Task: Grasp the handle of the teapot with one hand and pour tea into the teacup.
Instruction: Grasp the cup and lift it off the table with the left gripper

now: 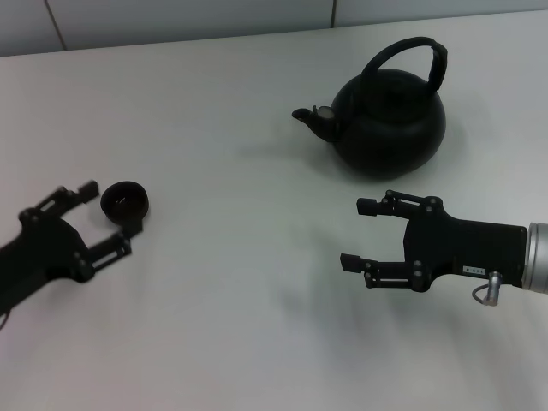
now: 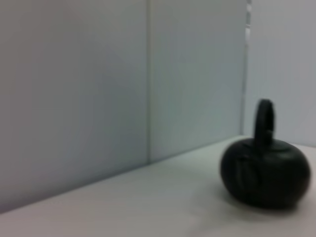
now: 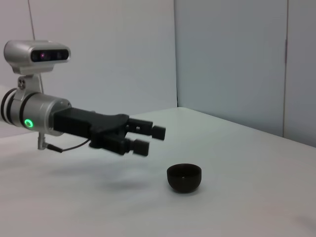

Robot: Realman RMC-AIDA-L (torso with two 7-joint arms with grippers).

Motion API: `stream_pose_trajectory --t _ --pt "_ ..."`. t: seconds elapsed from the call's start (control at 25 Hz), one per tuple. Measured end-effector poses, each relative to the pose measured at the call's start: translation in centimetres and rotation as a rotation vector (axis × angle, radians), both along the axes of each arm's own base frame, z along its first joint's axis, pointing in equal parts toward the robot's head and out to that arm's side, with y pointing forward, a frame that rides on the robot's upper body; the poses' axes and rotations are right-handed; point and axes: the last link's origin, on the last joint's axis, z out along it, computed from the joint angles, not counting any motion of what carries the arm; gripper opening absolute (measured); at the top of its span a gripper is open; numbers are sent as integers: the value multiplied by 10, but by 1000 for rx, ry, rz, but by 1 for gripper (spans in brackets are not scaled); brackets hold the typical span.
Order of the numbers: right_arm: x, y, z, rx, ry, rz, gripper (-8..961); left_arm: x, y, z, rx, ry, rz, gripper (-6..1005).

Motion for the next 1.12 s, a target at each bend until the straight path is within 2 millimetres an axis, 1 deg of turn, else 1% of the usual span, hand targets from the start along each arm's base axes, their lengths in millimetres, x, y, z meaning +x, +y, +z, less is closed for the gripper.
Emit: stream_pose_trajectory --t 0.2,0.36,0.48,0.6,0.8,1.12 --pt "-1 1 0 1 -1 5 822 -3 10 10 66 -12 37 803" --pt "-2 1 1 0 1 8 820 -5 15 11 81 2 56 802" --pt "-2 2 1 1 0 11 821 -4 19 9 75 17 57 801" --pt "-3 2 1 0 1 13 822 -2 23 1 40 48 49 801" --pt "-3 2 1 -1 1 16 822 -1 29 -8 21 78 50 800" --pt "-4 3 2 1 -1 22 821 0 37 -16 11 146 44 798"
